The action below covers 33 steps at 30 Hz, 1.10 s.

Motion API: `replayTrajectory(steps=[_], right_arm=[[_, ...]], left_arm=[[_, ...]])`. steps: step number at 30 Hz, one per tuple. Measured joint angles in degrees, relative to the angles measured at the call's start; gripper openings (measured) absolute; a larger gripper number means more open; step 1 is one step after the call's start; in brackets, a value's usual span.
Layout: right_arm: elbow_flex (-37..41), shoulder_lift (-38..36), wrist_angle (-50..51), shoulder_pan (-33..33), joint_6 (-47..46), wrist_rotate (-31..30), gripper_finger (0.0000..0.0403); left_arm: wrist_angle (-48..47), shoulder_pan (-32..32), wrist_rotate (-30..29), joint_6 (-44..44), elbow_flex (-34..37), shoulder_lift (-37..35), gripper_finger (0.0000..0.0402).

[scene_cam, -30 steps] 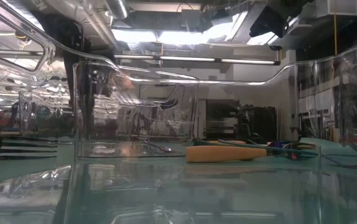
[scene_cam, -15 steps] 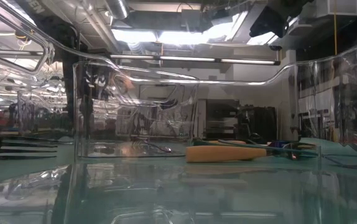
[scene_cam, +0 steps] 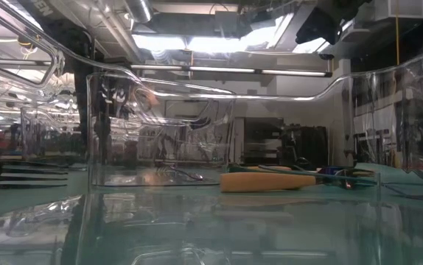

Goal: Sort silverware by color (type)
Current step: Put the black fork into the top transparent bin, then put the blue fork into the center transparent bin

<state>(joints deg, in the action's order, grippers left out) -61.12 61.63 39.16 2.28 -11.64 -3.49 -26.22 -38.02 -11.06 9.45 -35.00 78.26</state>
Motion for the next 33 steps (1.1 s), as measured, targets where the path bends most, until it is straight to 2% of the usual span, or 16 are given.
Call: replayTrajectory(steps=[18, 33], right_arm=[[0.0, 0.0, 0.2, 0.0, 0.0, 0.0, 0.0064], [0.0, 0.0, 7.1, 0.0, 0.0, 0.0, 0.0064]], left_arm=[[-0.3, 0.1, -0.3, -1.2, 0.0, -0.7, 0.0057], [-0.3, 1.7, 0.0, -1.8, 0.0, -10.6, 0.0057]])
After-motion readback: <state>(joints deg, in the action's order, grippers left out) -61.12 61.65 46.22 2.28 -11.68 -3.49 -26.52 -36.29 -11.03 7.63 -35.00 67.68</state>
